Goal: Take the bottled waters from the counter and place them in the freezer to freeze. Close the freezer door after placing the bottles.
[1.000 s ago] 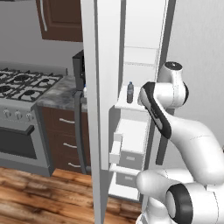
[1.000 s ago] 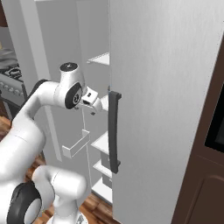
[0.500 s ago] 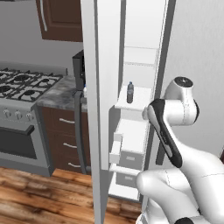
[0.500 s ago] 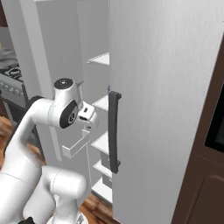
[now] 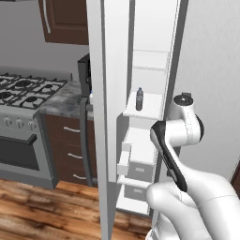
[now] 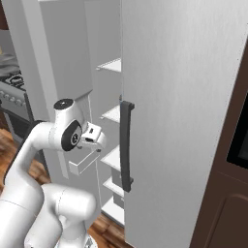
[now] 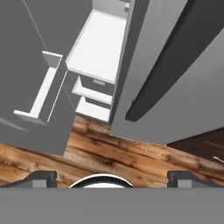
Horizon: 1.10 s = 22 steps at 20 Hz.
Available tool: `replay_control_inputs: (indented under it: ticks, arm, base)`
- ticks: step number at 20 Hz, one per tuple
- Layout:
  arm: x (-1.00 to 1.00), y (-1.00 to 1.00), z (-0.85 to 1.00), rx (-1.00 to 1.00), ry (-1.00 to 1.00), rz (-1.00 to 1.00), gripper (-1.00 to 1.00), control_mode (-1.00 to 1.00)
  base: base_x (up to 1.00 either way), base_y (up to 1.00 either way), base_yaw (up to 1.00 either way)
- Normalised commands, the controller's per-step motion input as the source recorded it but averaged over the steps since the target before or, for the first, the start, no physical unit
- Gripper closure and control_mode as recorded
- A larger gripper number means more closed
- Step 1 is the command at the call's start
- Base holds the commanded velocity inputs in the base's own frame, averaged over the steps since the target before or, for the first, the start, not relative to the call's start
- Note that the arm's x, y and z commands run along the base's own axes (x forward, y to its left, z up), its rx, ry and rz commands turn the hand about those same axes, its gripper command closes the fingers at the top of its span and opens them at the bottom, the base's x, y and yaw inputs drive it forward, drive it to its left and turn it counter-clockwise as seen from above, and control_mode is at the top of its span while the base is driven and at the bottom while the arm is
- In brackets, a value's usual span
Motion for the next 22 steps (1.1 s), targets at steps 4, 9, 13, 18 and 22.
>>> replay_control_inputs:
  ticks: [4,9,13,18,22]
  arm:
    - [-0.20,0.00,0.05,0.08,0.03,0.00,-1.00,-1.00]
    - [-0.34,0.00,0.33,0.16,0.00,0.00,-1.00,-1.00]
    - [-0.29,0.00,0.06,0.03,0.00,0.00,-1.00,-1.00]
    - [-0.01,0.00,0.00,0.00,0.00,0.00,-1.00,-1.00]
    - [-0.03,0.00,0.00,0.00,0.00,0.00,-1.00,-1.00]
  base:
    - [0.00,0.00,0.00]
    - [0.00,0.00,0.00]
    - [0.00,0.00,0.00]
    - [0.00,0.00,0.00]
    - [0.00,0.00,0.00]
